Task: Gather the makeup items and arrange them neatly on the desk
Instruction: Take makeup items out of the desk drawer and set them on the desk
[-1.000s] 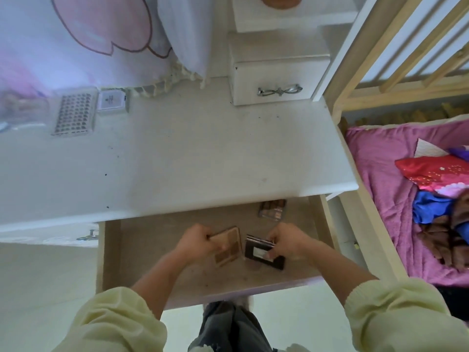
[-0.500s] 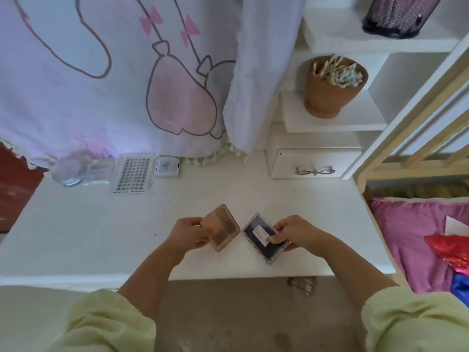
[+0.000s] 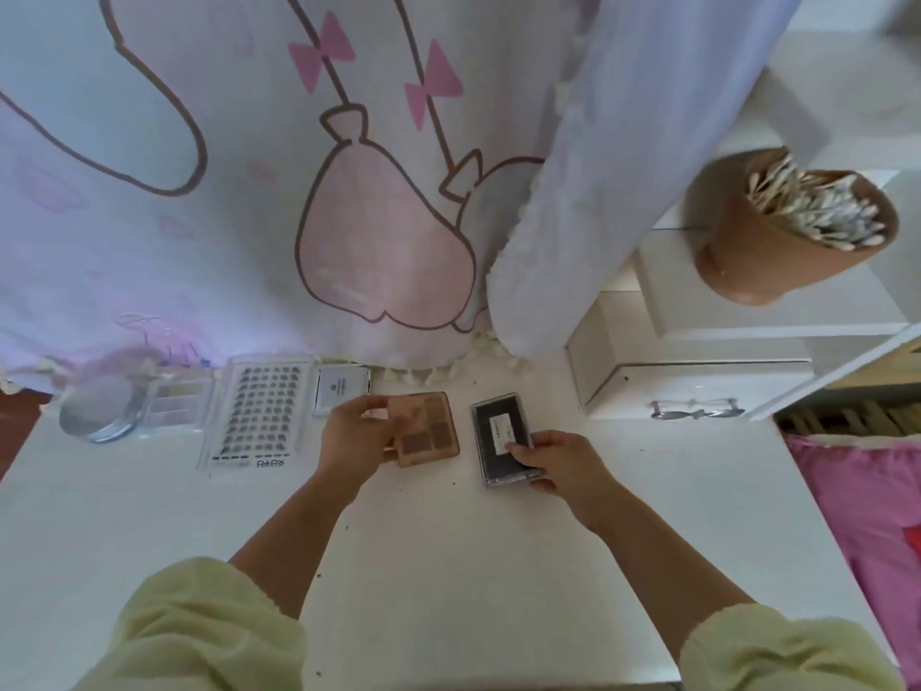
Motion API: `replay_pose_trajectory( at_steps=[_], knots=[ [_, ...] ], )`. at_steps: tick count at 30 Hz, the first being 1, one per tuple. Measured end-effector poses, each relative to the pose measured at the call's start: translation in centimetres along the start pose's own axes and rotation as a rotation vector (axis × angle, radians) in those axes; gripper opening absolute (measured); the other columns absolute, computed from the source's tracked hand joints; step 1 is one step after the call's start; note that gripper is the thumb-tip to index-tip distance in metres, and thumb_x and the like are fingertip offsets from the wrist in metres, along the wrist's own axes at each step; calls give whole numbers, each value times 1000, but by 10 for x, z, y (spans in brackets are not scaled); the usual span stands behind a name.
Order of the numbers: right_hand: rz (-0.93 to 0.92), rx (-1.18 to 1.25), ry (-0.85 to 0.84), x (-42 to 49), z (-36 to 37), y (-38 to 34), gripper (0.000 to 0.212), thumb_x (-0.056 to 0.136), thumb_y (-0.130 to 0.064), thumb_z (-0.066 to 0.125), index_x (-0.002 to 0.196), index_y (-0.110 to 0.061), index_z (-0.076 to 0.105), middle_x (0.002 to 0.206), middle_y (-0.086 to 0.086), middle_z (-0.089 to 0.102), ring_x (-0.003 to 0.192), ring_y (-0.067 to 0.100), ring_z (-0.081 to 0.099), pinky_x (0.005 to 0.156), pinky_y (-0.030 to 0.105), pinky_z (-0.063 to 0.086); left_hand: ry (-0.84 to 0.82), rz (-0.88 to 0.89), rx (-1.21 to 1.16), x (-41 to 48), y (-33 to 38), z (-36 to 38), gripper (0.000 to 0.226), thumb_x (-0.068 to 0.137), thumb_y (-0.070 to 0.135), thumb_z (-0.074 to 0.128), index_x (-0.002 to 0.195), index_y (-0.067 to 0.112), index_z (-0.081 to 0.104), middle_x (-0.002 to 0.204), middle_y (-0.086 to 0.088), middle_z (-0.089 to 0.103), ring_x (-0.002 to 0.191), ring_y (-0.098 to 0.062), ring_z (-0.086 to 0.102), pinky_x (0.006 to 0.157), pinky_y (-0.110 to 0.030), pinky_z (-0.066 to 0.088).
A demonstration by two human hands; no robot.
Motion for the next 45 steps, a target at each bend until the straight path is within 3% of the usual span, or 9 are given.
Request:
replay_pose_trajectory(
  at_steps=[5,8,11,15,18,24,39,42,45],
  knots=[
    [-36,-25,87,12,10,0,25,84,-16,74,106,-11,63,89,1,69,73,13,61,61,23,46,35,104,211,21,4,2,40,82,15,75,119,18,62,87,-6,70,77,-26,69,67,-37,59],
    [-143,-192,159,18,14,-1,41,82,-21,77,114,-10,55,97,2,67,81,14,63,64,22,48,-42,245,502,20,6,10,68,79,18,76,139,26,45,101,0,56,82,-16,58,69,-27,51],
    [-285,-433,179,18,18,-2,60,78,-28,79,124,-13,44,111,2,57,95,18,58,66,21,45,-139,236,666,16,-1,19,96,72,35,82,149,30,24,116,-2,33,93,-19,55,86,-30,48],
    [-463,-1012,232,13,21,-8,59,88,-48,61,132,-16,37,119,2,45,108,21,50,80,30,48,-133,350,846,20,-8,23,90,73,41,80,144,24,26,114,-5,28,108,-31,51,95,-35,46],
    [-474,-1201,247,12,22,-9,60,95,-55,46,139,-16,31,123,3,44,109,19,48,81,29,47,-132,394,1071,19,-10,25,84,82,52,66,145,18,22,121,-11,31,114,-32,43,94,-39,46],
    [-395,-1252,189,17,29,-8,77,97,-60,29,155,-19,-2,124,4,49,106,21,54,77,33,50,-45,467,1435,16,-5,22,83,88,64,44,147,13,16,138,-9,28,127,-27,30,99,-36,37],
    [-311,-1221,178,29,45,-10,78,97,-62,23,153,-21,-13,126,7,51,103,26,57,78,38,48,71,481,1540,16,-5,18,71,92,63,37,149,25,15,150,-9,19,134,-31,21,101,-44,29],
    [-333,-1064,191,16,36,-6,77,98,-59,28,153,-21,-11,131,9,48,110,27,55,83,39,48,85,550,1425,-2,-16,14,62,94,59,38,146,28,28,149,-9,25,135,-31,24,102,-44,32],
    [-391,-1018,222,-10,23,5,72,100,-50,33,153,-17,-3,142,9,44,118,26,54,89,38,48,103,671,1284,-30,-36,19,49,92,51,49,130,21,53,133,-9,47,122,-31,44,93,-45,44]
  ],
)
Point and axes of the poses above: each hand's wrist, its own x-axis towards the middle knuckle, its own z-axis out of the palm, y = z × x, the point moved 2 cm from there along x, towards the middle knuckle
